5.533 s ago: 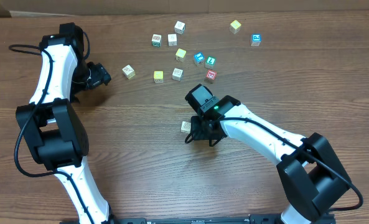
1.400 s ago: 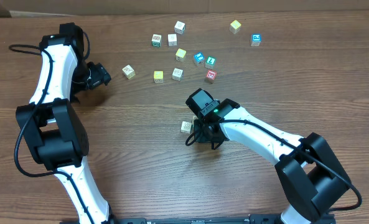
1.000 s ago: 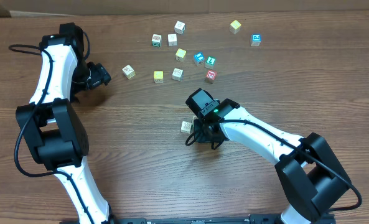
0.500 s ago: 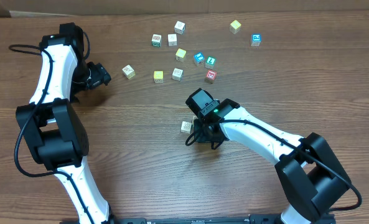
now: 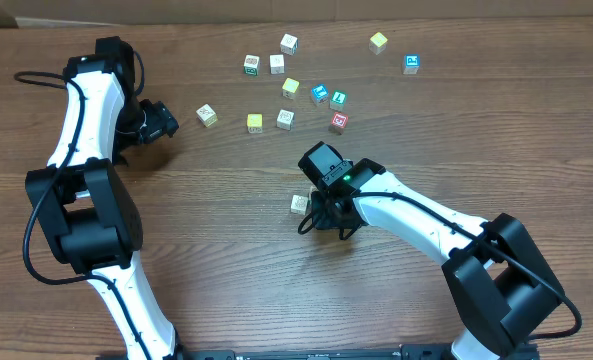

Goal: Form a circle

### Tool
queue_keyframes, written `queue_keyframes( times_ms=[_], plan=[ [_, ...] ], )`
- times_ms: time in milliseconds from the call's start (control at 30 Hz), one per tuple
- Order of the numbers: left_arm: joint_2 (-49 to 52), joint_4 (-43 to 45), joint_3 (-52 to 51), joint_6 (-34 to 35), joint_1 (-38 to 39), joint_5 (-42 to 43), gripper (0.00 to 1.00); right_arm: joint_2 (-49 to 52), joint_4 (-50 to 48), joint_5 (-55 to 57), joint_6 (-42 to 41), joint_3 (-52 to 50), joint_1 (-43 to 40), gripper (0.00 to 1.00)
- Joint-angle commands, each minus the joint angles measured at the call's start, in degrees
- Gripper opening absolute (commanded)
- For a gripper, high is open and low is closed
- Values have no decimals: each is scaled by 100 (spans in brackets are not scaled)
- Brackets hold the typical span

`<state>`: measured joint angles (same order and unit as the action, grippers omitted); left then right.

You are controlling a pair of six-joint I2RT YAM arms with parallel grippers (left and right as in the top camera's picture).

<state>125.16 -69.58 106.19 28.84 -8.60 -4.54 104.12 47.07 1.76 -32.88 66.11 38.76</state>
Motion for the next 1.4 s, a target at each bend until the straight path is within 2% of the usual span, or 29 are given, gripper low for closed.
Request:
queue_keyframes(
  times_ms=[0, 300, 533, 633, 700, 900, 1133, 1367],
  plan=[
    [72, 4, -22, 118, 37, 9, 100, 15, -22, 98, 96, 304, 7, 38],
    [72, 2, -22, 118, 37, 9, 100, 15, 291, 378, 310, 962, -55, 38],
    [72, 2, -22, 118, 37, 9, 100, 15, 778, 354, 122, 1126, -557, 34],
    [72, 2, -22, 118, 37, 9, 99, 15, 896, -391, 774, 1121, -769, 35],
    [72, 2, -22, 118, 37, 9, 99, 15, 981, -752, 1126, 1113, -772, 40],
    [72, 2, -22, 118, 39, 9, 99, 15, 1331, -785, 1617, 1110, -577, 51],
    [72, 2, -22, 118, 37, 9, 100, 15, 1255, -426, 1646, 1097, -291, 54],
    [72, 2, -22, 118, 37, 9, 99, 15, 664, -334, 1644, 728, -245, 54]
  ],
)
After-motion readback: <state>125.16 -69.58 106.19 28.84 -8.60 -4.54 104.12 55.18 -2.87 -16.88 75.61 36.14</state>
